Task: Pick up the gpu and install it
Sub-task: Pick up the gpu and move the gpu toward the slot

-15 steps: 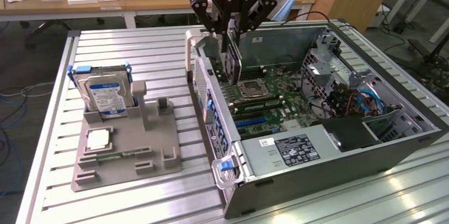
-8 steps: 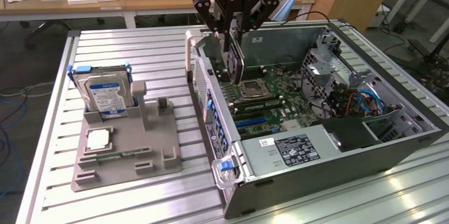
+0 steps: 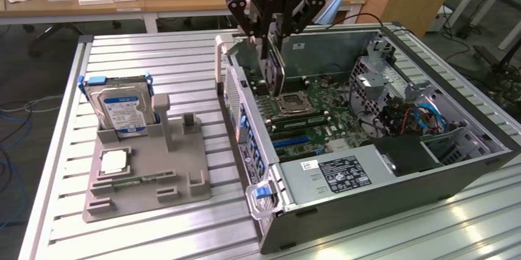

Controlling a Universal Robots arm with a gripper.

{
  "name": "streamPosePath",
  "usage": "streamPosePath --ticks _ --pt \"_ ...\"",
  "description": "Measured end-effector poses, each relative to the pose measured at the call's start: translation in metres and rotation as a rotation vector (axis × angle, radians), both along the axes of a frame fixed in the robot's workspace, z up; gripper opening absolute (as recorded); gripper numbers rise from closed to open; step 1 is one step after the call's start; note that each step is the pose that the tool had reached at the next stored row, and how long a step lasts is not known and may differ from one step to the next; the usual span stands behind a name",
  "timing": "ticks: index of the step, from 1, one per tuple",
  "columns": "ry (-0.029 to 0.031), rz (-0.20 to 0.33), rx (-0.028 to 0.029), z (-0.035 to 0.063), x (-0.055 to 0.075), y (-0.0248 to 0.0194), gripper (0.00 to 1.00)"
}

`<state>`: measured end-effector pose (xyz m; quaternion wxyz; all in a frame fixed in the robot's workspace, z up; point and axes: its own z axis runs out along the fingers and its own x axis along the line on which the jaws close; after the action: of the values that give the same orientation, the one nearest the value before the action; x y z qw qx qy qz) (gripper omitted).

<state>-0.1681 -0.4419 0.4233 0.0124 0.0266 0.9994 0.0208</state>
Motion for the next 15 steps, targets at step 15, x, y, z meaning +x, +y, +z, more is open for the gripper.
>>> streamPosePath --ticks 15 --pt "0.0000 0.000 0.0000 0.0000 0.014 0.0023 0.27"
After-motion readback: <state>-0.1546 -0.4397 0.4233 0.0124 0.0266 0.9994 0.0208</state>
